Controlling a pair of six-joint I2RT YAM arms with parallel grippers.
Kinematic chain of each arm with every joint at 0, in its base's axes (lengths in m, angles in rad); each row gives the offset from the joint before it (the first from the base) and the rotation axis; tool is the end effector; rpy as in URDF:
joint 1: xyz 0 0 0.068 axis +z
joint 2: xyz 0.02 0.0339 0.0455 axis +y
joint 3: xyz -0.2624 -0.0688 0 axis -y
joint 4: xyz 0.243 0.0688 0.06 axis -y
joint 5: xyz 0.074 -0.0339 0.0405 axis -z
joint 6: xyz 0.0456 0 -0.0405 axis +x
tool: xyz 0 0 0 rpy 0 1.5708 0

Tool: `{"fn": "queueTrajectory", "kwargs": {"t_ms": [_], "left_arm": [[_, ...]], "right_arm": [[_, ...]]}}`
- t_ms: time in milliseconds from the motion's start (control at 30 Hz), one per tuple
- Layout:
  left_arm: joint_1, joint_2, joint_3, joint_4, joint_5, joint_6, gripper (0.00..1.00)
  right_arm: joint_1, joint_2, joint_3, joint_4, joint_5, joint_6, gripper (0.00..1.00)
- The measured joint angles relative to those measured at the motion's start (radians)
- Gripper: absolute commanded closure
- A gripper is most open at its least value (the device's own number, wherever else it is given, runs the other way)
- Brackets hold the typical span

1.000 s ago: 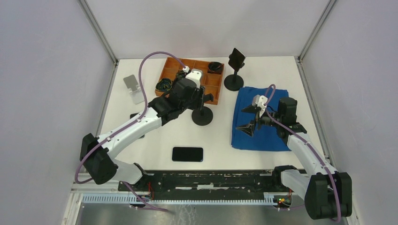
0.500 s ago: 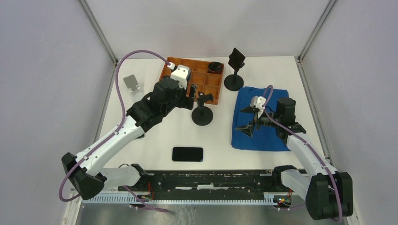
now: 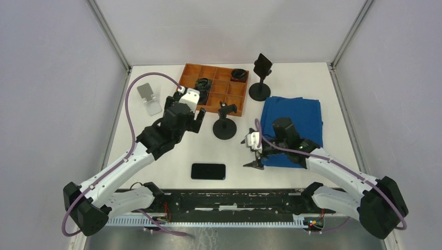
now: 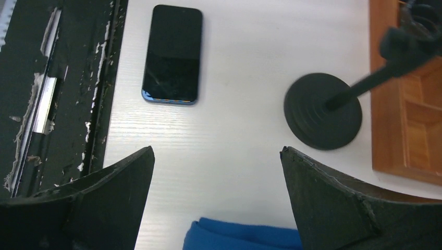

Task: Place the phone on the phone stand
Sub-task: Pick up the phone at the center of the board.

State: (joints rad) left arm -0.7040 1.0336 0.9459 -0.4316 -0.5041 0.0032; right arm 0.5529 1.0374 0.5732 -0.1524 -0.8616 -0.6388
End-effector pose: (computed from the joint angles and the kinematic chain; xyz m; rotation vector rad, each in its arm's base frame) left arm 0.1911 -0.1333 0.3209 0.4120 1.9789 0.0854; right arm 0.1651 0.1425 0.2243 -1.5243 1.3966 0.8789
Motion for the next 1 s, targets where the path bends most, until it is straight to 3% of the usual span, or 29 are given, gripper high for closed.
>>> {"fn": "queueTrajectory", "kwargs": {"t_ms": [200, 433, 1000], "left_arm": [[0.032, 0.0, -0.004, 0.015, -0.101, 0.011, 0.0], [0.061, 0.0, -0.01, 0.022, -0.174, 0.02, 0.0], [0.093, -0.026, -0.02, 0.022, -0.244, 0.02, 0.0]], "right_arm": [[0.3, 0.096, 0.053, -0.008, 0.174, -0.022, 0.02], [0.521, 0.264, 0.112, 0.004, 0.341, 0.057, 0.02], [0.64, 0.725, 0.571, -0.082, 0.495, 0.275, 0.02]]}}
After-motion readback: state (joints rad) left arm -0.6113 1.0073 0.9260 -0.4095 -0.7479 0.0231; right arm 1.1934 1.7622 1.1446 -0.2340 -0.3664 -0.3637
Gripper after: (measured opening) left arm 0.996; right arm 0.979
